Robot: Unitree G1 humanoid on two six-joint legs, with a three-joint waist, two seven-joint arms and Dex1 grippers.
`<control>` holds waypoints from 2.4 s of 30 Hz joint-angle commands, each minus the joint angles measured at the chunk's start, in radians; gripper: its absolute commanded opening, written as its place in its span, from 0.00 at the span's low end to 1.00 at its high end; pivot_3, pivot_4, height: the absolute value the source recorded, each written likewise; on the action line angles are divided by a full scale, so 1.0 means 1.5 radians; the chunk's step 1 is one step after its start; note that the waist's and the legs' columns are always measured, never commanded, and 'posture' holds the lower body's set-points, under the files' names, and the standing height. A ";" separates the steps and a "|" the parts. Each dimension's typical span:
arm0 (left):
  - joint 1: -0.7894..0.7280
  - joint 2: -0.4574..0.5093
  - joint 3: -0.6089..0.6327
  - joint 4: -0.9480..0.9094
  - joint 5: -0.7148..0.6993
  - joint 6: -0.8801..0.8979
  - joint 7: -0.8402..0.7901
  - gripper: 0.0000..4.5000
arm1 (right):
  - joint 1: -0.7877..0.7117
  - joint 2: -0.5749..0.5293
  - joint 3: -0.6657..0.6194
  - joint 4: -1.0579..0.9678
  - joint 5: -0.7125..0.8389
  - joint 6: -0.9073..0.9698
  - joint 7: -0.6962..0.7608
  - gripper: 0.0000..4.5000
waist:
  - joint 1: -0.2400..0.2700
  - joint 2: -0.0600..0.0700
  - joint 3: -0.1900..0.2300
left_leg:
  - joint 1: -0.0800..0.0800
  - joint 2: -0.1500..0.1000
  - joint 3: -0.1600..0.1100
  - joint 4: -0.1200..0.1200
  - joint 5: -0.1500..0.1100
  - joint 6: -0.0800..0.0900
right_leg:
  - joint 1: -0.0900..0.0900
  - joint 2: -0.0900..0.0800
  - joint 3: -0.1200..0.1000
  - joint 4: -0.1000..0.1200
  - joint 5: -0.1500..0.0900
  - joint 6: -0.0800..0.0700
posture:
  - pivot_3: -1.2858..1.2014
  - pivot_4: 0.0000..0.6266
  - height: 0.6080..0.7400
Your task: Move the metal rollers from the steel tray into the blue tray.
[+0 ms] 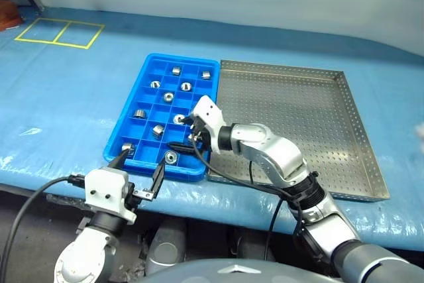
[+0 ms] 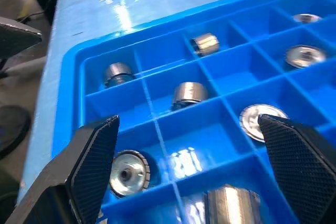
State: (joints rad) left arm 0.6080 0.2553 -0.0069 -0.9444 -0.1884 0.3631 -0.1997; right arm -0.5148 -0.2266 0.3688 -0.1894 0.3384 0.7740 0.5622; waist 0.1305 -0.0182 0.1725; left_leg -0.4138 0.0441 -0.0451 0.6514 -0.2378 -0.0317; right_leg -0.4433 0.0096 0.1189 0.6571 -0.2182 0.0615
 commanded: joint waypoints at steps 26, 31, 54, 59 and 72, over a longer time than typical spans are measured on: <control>-0.081 0.037 0.005 0.028 -0.055 0.047 -0.051 1.00 | 0.060 -0.022 -0.072 -0.081 -0.015 0.032 -0.066 0.99 | -0.085 0.000 0.000 | 0.001 0.000 0.000 0.000 0.000 0.000 | 0.001 0.000 0.001 0.002 0.000 0.000 | 0.58 0.24 1.00; -0.079 0.035 0.004 0.029 -0.054 0.045 -0.050 1.00 | 0.061 -0.021 -0.070 -0.082 -0.016 0.034 -0.064 0.99 | -0.085 0.000 0.000 | 0.001 0.000 0.000 0.000 0.000 0.000 | 0.001 0.000 0.001 0.002 0.000 0.000 | 0.58 0.24 1.00; -0.073 0.029 -0.007 0.029 -0.052 0.043 -0.050 1.00 | 0.066 -0.029 -0.065 -0.091 -0.020 0.043 -0.060 0.99 | -0.089 0.000 0.000 | 0.002 0.000 0.000 0.001 0.000 0.000 | 0.002 0.000 0.001 0.003 0.001 0.001 | 0.58 0.24 1.00; -0.073 0.028 -0.008 0.029 -0.051 0.043 -0.049 1.00 | 0.067 -0.028 -0.062 -0.093 -0.020 0.044 -0.058 0.99 | -0.092 0.000 0.000 | 0.002 0.000 0.000 0.001 0.000 0.000 | 0.002 0.000 0.001 0.003 0.001 0.001 | 0.58 0.24 1.00; -0.076 0.029 -0.011 0.031 -0.053 0.045 -0.051 1.00 | 0.069 -0.030 -0.061 -0.096 -0.023 0.048 -0.055 0.99 | -0.093 0.000 0.000 | 0.002 0.000 0.000 0.002 0.000 0.000 | 0.003 0.000 0.001 0.003 0.001 0.001 | 0.58 0.24 1.00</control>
State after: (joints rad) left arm 0.4938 0.2990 -0.0201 -0.8788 -0.2574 0.4437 -0.2717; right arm -0.4070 -0.2733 0.2844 -0.2878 0.2992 0.8522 0.4776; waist -0.0097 -0.0182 0.1718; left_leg -0.4103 0.0442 -0.0457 0.6539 -0.2376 -0.0313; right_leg -0.4391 0.0102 0.1197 0.6620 -0.2171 0.0624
